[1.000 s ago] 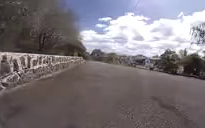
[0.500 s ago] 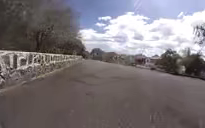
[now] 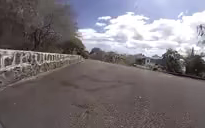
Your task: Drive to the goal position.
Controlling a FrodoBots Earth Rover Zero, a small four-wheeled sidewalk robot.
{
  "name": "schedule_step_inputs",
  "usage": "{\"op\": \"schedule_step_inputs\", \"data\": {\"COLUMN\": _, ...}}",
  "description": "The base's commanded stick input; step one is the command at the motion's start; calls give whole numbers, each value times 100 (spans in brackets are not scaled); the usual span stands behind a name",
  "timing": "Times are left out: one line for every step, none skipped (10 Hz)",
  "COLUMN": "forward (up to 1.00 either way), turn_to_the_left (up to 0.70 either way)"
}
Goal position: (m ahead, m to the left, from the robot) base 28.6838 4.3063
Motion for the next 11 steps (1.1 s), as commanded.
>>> {"op": "schedule_step_inputs", "data": {"forward": 85, "turn_to_the_left": 1}}
{"op": "schedule_step_inputs", "data": {"forward": 85, "turn_to_the_left": 1}}
{"op": "schedule_step_inputs", "data": {"forward": 85, "turn_to_the_left": 1}}
{"op": "schedule_step_inputs", "data": {"forward": 85, "turn_to_the_left": 1}}
{"op": "schedule_step_inputs", "data": {"forward": 85, "turn_to_the_left": 1}}
{"op": "schedule_step_inputs", "data": {"forward": 85, "turn_to_the_left": 1}}
{"op": "schedule_step_inputs", "data": {"forward": 85, "turn_to_the_left": 1}}
{"op": "schedule_step_inputs", "data": {"forward": 85, "turn_to_the_left": 1}}
{"op": "schedule_step_inputs", "data": {"forward": 85, "turn_to_the_left": 1}}
{"op": "schedule_step_inputs", "data": {"forward": 85, "turn_to_the_left": 1}}
{"op": "schedule_step_inputs", "data": {"forward": 85, "turn_to_the_left": 1}}
